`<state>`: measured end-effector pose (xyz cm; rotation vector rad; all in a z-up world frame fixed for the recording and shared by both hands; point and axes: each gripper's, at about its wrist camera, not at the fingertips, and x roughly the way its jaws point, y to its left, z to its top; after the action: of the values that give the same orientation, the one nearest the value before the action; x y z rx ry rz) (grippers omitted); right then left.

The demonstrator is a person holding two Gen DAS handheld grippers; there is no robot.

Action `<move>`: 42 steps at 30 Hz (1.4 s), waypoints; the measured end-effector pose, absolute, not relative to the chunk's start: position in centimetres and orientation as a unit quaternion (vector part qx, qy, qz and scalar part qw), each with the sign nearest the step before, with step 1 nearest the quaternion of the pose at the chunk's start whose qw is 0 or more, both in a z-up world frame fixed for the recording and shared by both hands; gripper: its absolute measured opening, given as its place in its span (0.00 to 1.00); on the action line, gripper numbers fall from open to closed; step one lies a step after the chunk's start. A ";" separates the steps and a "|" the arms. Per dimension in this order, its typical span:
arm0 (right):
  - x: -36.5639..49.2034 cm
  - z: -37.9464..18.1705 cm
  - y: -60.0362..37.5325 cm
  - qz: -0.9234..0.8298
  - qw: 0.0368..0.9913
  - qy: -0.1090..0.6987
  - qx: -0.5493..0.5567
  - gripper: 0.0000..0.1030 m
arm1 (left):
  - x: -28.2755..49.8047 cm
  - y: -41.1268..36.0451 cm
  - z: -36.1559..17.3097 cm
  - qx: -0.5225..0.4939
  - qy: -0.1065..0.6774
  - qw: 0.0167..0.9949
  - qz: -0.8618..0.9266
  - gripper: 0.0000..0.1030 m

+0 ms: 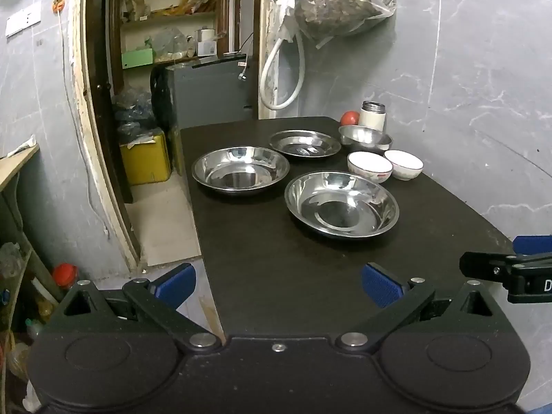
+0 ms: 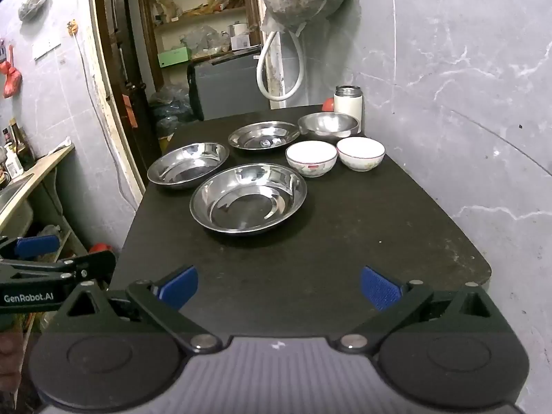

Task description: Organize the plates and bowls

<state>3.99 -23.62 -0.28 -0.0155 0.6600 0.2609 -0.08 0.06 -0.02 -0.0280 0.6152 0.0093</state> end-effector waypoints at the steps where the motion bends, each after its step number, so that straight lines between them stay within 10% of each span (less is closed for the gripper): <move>1: 4.0 -0.3 -23.6 0.127 0.938 0.323 -0.008 1.00 | -0.2 -0.1 0.5 -0.012 0.302 0.953 0.004 0.99; 42: 3.9 -0.2 -23.2 0.124 0.938 0.325 -0.013 1.00 | -0.2 -0.4 0.5 -0.009 0.298 0.955 0.004 0.99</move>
<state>3.86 -23.16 -0.21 -0.0274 0.6632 0.2523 -0.25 -0.45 0.46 -0.0187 0.6046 0.0080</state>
